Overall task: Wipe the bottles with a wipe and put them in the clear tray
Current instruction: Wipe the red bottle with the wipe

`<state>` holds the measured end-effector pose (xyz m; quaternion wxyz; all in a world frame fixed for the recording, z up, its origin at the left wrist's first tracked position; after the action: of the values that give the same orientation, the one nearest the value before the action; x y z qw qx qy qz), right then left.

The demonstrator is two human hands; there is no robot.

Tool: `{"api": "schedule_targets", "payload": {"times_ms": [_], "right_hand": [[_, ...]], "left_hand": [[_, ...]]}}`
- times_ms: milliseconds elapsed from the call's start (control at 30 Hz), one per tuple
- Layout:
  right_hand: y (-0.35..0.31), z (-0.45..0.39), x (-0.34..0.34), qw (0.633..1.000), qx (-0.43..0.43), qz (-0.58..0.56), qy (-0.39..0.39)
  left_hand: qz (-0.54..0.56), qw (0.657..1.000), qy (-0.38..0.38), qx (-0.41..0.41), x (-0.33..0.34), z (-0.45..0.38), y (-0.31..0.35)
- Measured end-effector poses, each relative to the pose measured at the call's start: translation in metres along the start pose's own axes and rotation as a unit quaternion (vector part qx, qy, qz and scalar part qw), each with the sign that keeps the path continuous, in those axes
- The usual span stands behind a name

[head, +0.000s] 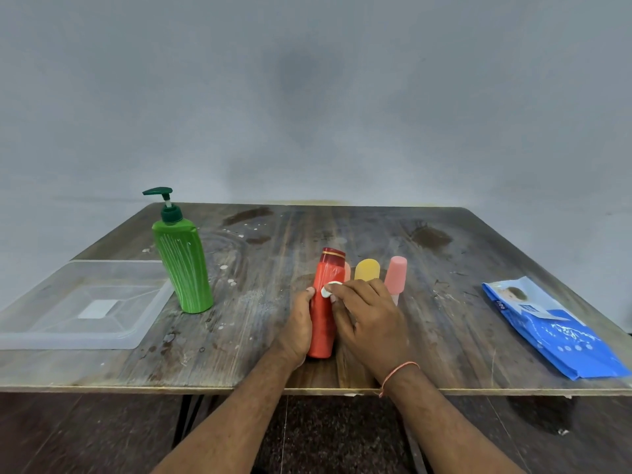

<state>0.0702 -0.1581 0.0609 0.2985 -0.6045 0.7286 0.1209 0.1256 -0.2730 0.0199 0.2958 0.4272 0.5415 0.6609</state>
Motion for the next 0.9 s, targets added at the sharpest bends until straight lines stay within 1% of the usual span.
{"api": "schedule_targets", "payload": {"times_ms": [100,267,433,533,600,800,900], "right_hand": [[0.000,0.000,-0.004,1.000,-0.017,0.008,0.000],[0.000,-0.008,-0.005,1.000,0.000,0.022,0.011],[-0.011,-0.005,-0.002,0.998,-0.049,0.033,-0.020],[-0.006,-0.005,-0.007,0.999,-0.030,0.046,-0.003],[-0.006,-0.009,-0.007,0.999,-0.018,0.048,0.004],[-0.015,-0.013,0.000,0.997,-0.043,0.043,-0.038],[-0.012,-0.012,-0.006,0.997,-0.037,0.059,-0.030]], "left_hand": [[0.007,1.000,-0.006,0.006,0.000,-0.001,0.000],[0.012,1.000,-0.001,0.012,-0.001,-0.003,-0.001],[0.000,1.000,-0.007,0.017,-0.002,-0.003,-0.001],[-0.029,0.999,0.004,0.024,-0.005,-0.004,0.000],[-0.029,0.999,0.008,0.027,-0.005,-0.004,0.000],[-0.005,1.000,-0.002,0.021,-0.005,-0.008,-0.005],[-0.021,1.000,-0.003,0.021,-0.005,-0.008,-0.005]]}}
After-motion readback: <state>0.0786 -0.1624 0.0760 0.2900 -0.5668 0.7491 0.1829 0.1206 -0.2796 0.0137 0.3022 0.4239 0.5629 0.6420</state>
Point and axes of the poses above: each hand's wrist, its own z-axis away from the middle knuckle, its own x-axis out of the palm, y = z × x, the point moved 7 cm from there along -z, towards the middle knuckle, and after that the axes turned 5 degrees about -y, right-handed, at the moved point
